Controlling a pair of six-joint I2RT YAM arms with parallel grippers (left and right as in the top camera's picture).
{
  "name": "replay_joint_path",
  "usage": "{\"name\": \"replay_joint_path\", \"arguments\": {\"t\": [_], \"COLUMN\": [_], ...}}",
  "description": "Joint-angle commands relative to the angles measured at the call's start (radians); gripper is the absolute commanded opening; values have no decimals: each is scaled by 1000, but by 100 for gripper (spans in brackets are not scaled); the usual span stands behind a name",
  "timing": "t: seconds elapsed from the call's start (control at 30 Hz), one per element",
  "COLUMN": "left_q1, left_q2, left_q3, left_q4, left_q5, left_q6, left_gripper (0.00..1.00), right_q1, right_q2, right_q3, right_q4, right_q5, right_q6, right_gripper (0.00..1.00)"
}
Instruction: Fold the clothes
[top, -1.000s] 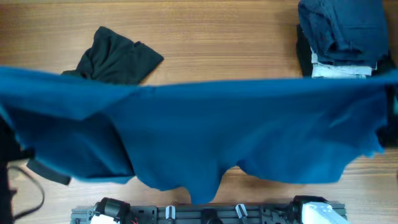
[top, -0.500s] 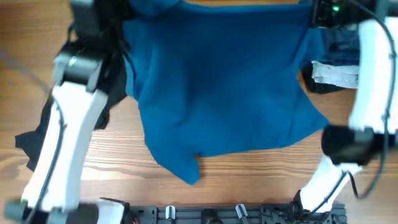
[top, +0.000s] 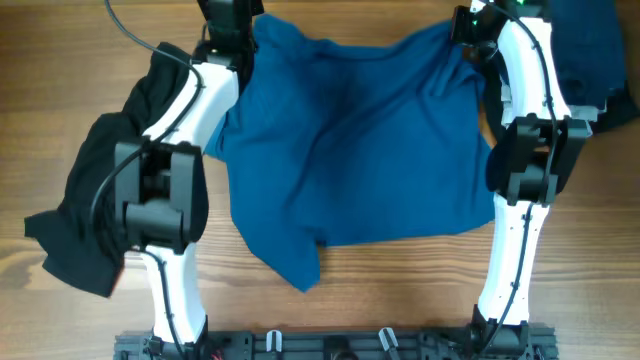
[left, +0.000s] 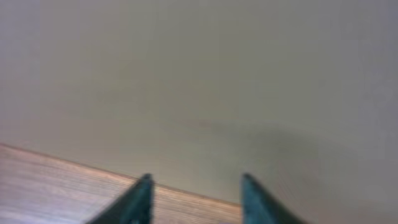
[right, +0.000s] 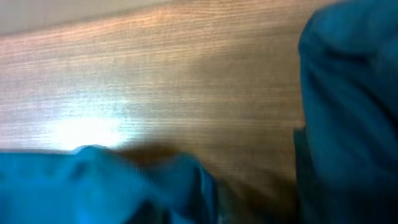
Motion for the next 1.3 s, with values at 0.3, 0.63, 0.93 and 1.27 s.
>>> {"name": "replay_joint_path", "arguments": {"t": [0.3, 0.63, 0.93, 1.27], "left_q1": [-46, -58, -87, -175], "left_q2": [-224, -686, -723, -723], "left_q3": [10, 10, -369, -801], "left_q4": [-607, -1426, -1469, -1212], "left_q5": [16, 153, 349, 511], "left_q6": [-3, -507, -576, -668], "left_gripper": [100, 100, 100, 92], "right_q1": [6, 5, 0, 0], "right_q2": [-216, -694, -1271, -1341], "right_q3": [7, 6, -706, -1193], "right_q4": [-190, -739, -736, -385], "right_q5": [-111, 80, 209, 261], "right_q6": [47, 315, 584, 556], "right_gripper": [100, 99, 100, 100]}}
